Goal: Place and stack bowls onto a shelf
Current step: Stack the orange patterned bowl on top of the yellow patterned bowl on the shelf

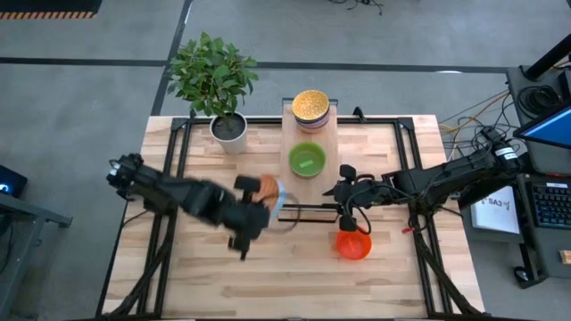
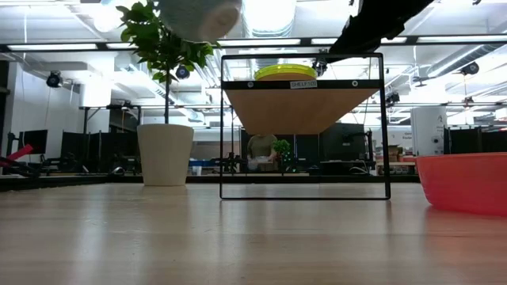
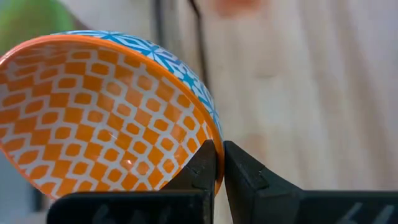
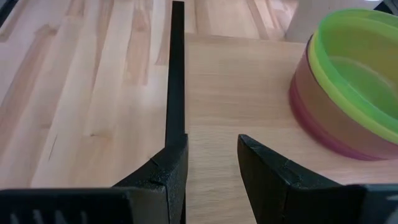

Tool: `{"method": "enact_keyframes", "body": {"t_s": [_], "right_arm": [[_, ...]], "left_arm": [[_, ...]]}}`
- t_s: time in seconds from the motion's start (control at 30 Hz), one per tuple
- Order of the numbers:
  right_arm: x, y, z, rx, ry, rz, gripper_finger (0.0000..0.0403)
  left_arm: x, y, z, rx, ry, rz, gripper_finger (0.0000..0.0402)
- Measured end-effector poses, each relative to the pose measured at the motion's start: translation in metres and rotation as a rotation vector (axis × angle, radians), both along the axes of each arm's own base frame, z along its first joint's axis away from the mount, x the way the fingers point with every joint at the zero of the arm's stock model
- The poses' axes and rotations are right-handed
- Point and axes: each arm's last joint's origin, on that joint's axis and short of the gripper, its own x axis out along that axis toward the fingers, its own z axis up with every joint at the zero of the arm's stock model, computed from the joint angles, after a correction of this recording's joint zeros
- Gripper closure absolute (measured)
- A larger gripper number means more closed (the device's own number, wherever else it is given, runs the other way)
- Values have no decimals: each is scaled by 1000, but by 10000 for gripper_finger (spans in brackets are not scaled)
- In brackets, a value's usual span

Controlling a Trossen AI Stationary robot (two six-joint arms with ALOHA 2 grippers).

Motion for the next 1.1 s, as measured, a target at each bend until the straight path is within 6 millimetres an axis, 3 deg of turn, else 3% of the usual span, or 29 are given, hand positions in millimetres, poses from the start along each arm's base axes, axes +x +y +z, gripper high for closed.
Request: {"method": "enact_keyframes", "body": {"t_s": [0.33, 0.6, 0.8, 1.1], "right_arm": [[-4, 1, -3, 30, 2, -11, 271], [-6, 6, -3, 42, 0, 2, 271], [-6, 7, -3, 44, -2, 6, 271], [-5, 7, -3, 41, -7, 11, 271]], "left_arm": [[30, 86, 41, 284, -150, -90, 401], [40, 156, 73, 340, -344, -49, 401], [34, 194, 76, 323, -354, 18, 401], [36, 242, 63, 256, -372, 26, 401]]}}
